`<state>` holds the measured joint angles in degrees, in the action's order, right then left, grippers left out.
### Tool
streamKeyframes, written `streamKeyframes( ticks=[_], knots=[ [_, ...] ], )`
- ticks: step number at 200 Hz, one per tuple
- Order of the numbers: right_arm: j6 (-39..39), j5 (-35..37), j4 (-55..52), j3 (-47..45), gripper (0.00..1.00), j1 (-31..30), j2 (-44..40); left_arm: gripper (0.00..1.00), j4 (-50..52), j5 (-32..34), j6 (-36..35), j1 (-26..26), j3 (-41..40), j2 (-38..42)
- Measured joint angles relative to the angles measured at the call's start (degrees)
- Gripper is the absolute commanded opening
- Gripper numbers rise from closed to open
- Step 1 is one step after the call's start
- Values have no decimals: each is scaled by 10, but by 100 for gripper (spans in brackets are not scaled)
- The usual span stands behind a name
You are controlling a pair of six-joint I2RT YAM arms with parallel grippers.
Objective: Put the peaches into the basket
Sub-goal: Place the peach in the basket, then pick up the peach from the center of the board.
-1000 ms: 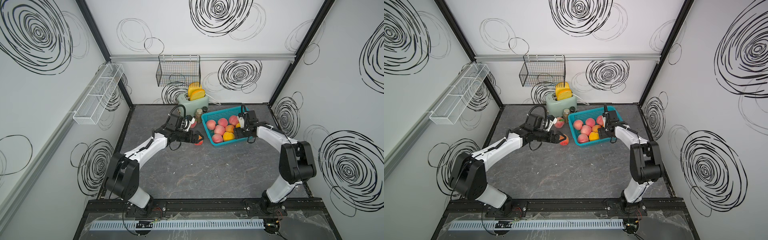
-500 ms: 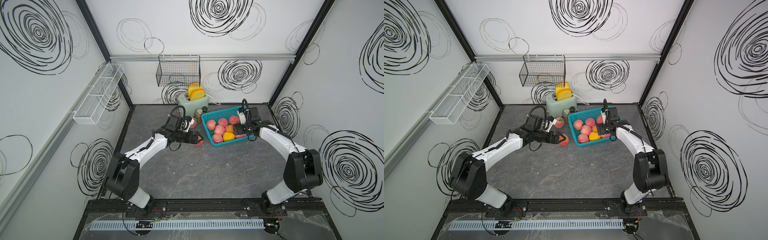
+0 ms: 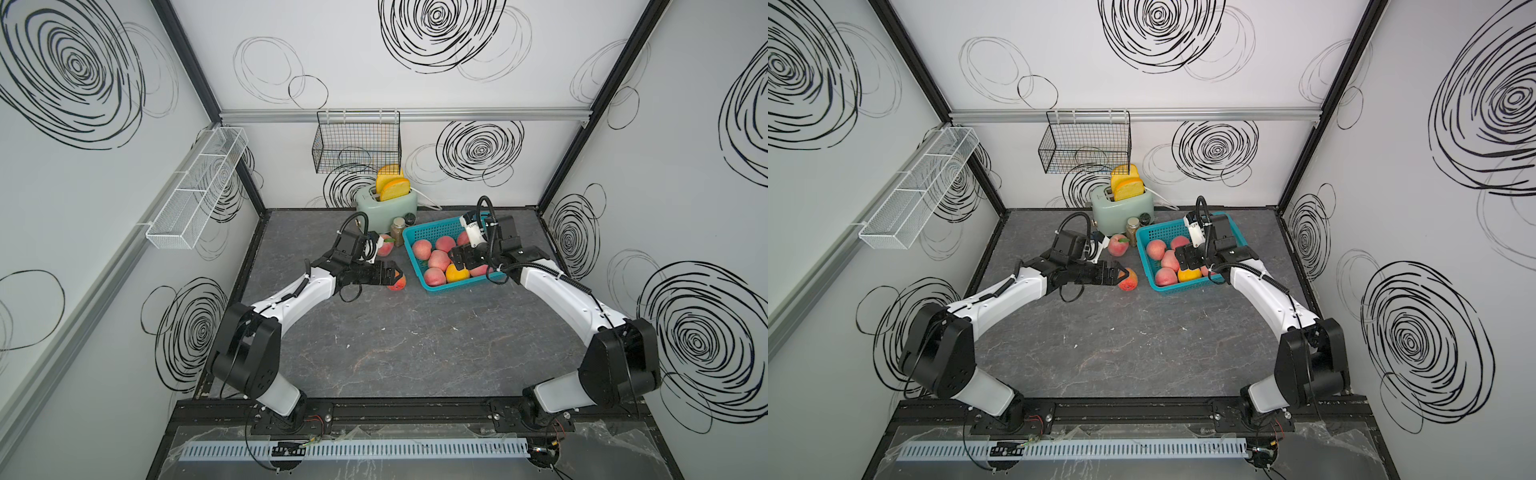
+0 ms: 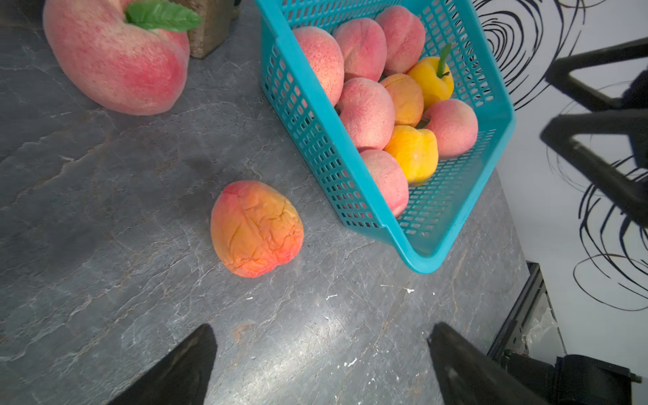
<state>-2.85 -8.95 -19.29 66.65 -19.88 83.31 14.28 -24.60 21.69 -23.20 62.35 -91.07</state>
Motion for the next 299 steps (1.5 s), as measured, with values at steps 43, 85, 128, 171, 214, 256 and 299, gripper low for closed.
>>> streamKeyframes(
  ticks=[43,85,128,171,214,256,299],
  knots=[
    [0,-49,26,-14,94,-15,-18,98,-7,20,13,0,5,-39],
    [1,-94,50,-50,94,-18,-39,98,-12,34,18,-3,42,-73],
    [1,-128,67,-75,95,-29,-61,98,-23,44,31,-12,52,-109],
    [1,-147,76,-76,95,-41,-62,98,-24,60,37,-21,73,-140],
    [1,-153,78,-76,95,-48,-62,98,-25,73,38,-23,92,-164],
    [1,-160,83,-76,95,-49,-56,98,-25,86,38,-26,97,-179],
    [1,-163,86,-76,95,-49,-55,99,-24,93,38,-32,111,-203]
  ],
)
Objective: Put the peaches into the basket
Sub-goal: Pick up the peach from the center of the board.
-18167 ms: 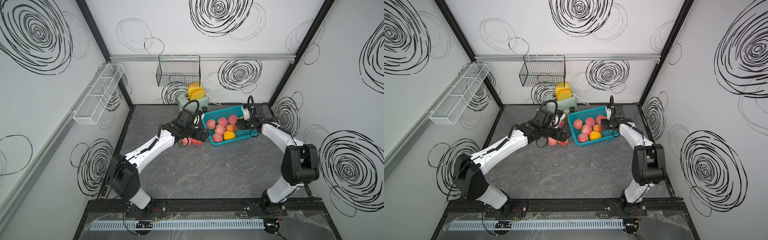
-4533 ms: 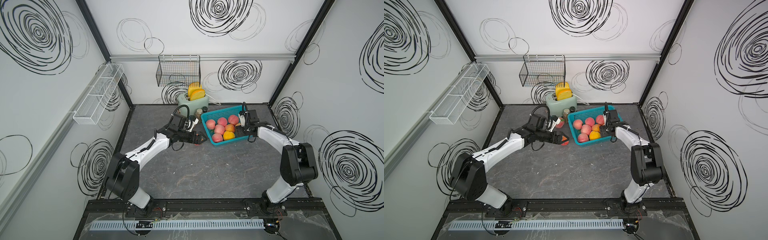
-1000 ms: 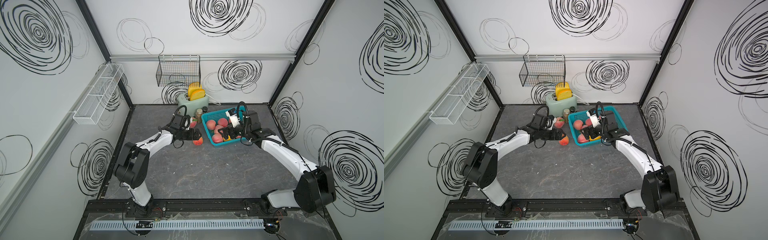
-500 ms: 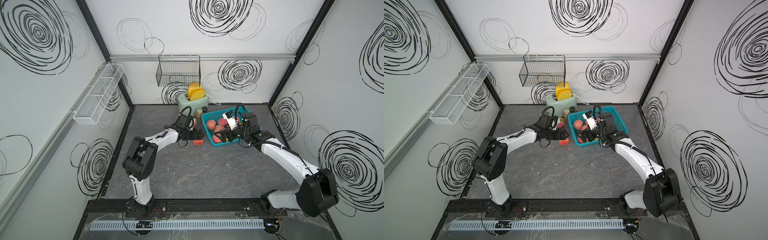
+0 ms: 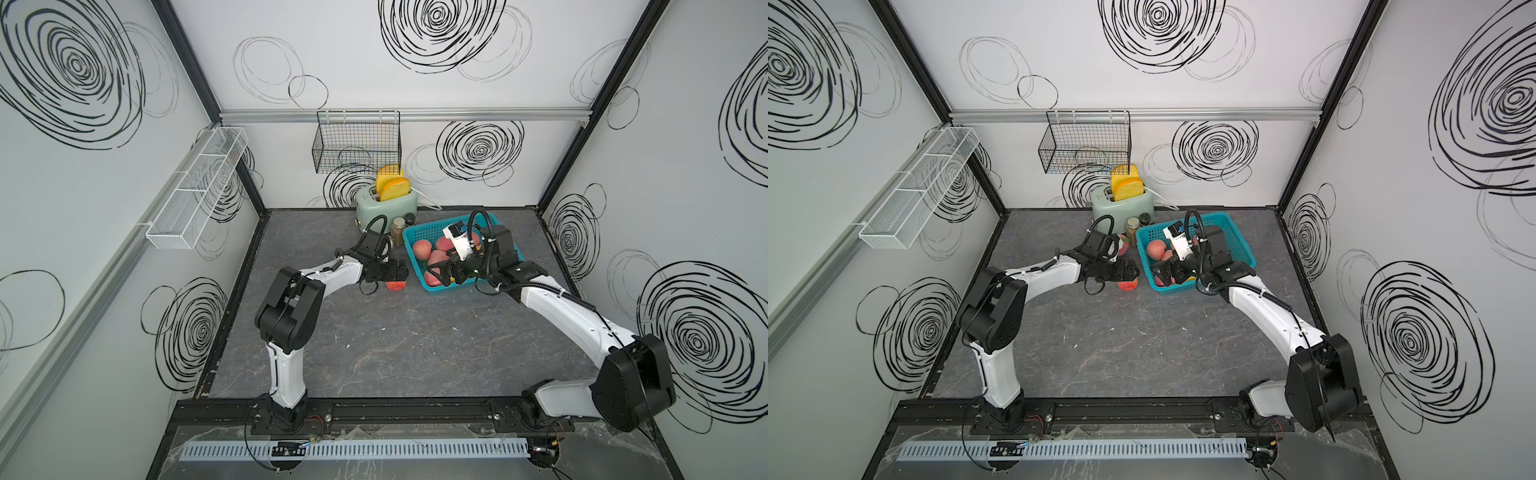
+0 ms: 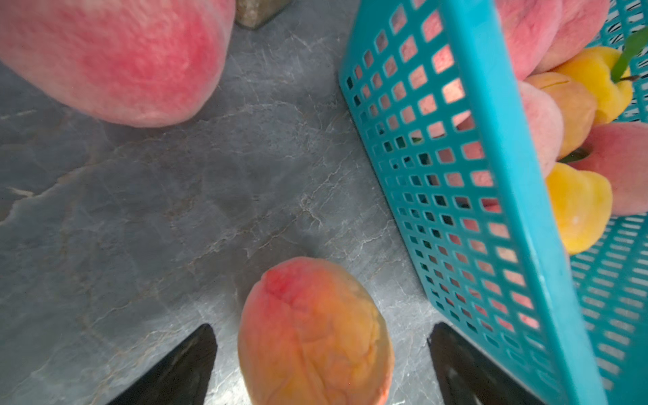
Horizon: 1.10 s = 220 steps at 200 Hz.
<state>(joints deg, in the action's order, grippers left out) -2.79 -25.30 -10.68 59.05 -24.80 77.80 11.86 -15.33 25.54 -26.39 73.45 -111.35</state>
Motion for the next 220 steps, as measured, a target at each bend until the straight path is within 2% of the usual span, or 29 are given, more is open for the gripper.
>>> streamKeyframes(
  ticks=[35,133,168,220],
  knots=[
    [0,0,2,0,95,0,0,99,0,5,0,-3,2,-4],
    [0,0,4,-1,95,0,0,87,2,14,0,-5,4,-22],
    [0,0,4,-1,95,0,0,79,2,14,0,-5,4,-22],
    [0,0,4,-1,95,0,0,76,2,14,0,-4,2,-20]
  ],
)
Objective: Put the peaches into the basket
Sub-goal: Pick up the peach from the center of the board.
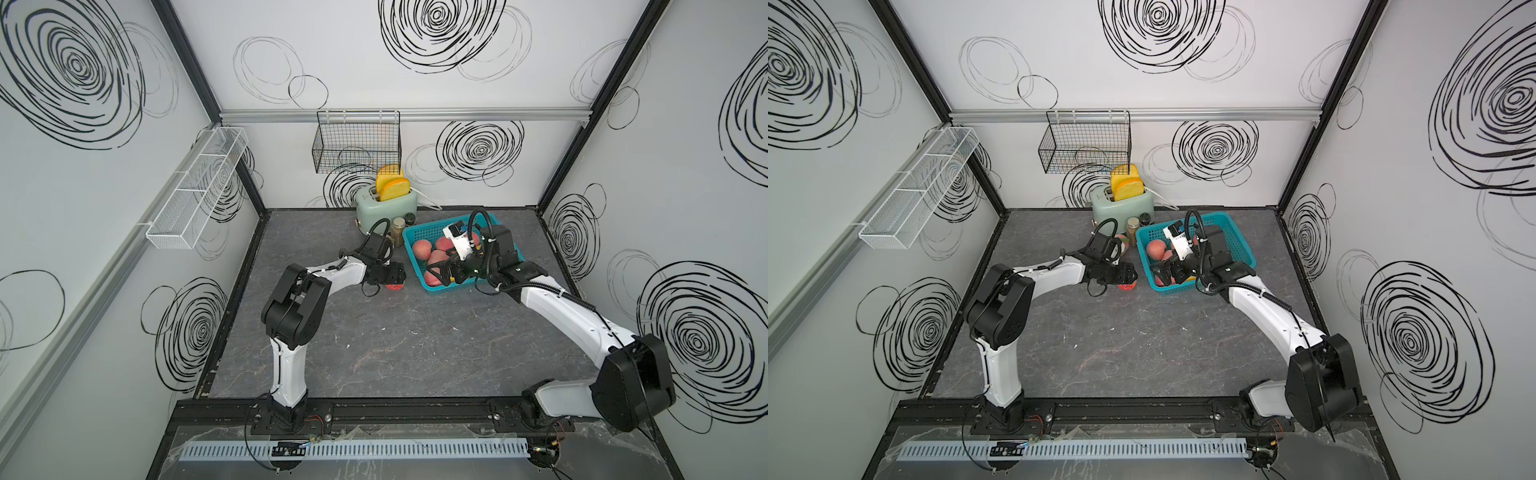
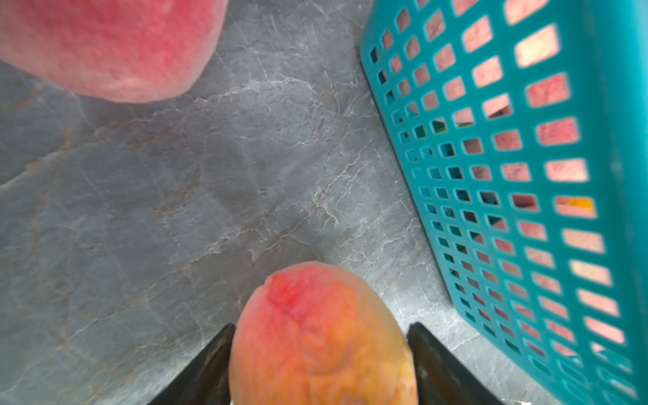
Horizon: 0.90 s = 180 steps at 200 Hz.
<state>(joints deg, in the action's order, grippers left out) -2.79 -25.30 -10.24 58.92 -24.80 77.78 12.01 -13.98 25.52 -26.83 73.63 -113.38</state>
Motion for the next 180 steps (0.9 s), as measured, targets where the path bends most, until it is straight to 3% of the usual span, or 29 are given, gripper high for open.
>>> streamKeyframes(
  ticks=[49,111,180],
  knots=[
    [0,0,1,-4,96,-1,-3,75,1,-26,1,14,-55,64],
    [-10,-7,7,-16,97,-50,-10,76,-20,-134,31,51,-120,181],
    [-19,-7,24,-16,97,-101,-6,76,-46,-244,62,55,-143,229]
  ],
)
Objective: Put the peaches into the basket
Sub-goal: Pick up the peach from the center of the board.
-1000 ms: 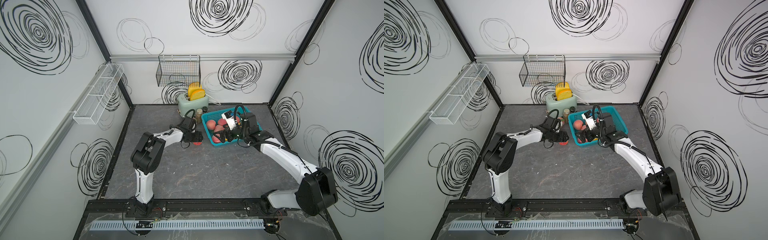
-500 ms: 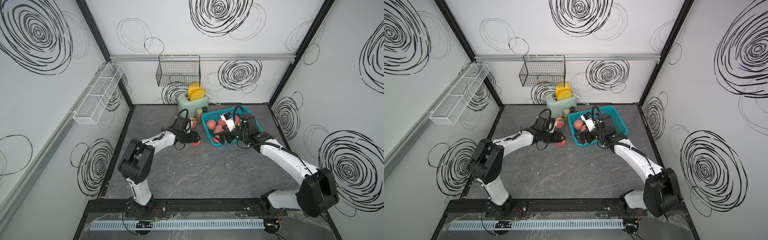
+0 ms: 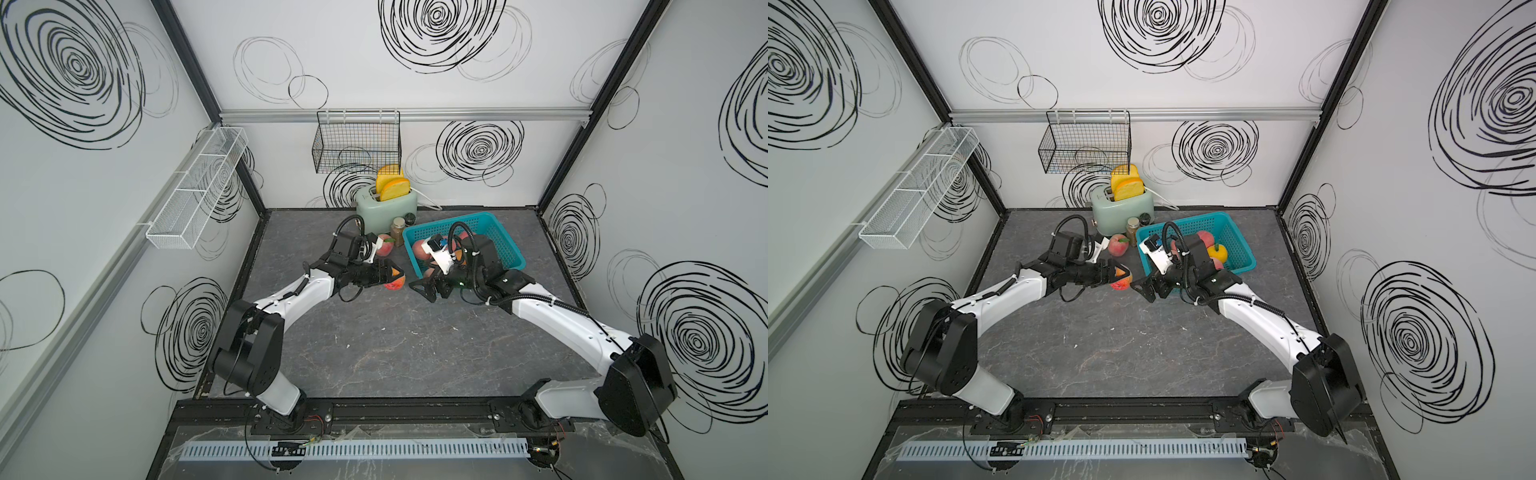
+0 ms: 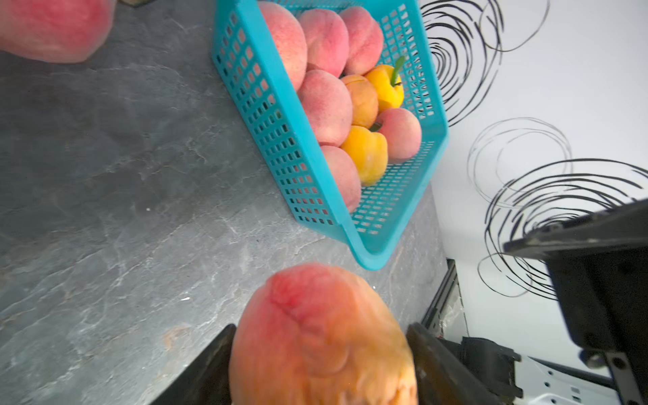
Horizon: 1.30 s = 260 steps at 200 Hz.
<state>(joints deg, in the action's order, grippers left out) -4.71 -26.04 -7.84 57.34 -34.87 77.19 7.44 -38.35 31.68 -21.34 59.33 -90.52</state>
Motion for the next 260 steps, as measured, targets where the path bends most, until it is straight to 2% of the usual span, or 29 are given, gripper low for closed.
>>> streamKeyframes(
  ticks=[88,185,260],
  knots=[
    [-1,7,11,2,97,-21,41,75,-32,-66,33,0,-27,37],
    [0,-8,40,12,97,-29,71,74,-33,-78,35,-8,-27,40],
    [2,-24,57,17,91,-32,89,73,-33,-80,35,-14,-27,40]
  ],
)
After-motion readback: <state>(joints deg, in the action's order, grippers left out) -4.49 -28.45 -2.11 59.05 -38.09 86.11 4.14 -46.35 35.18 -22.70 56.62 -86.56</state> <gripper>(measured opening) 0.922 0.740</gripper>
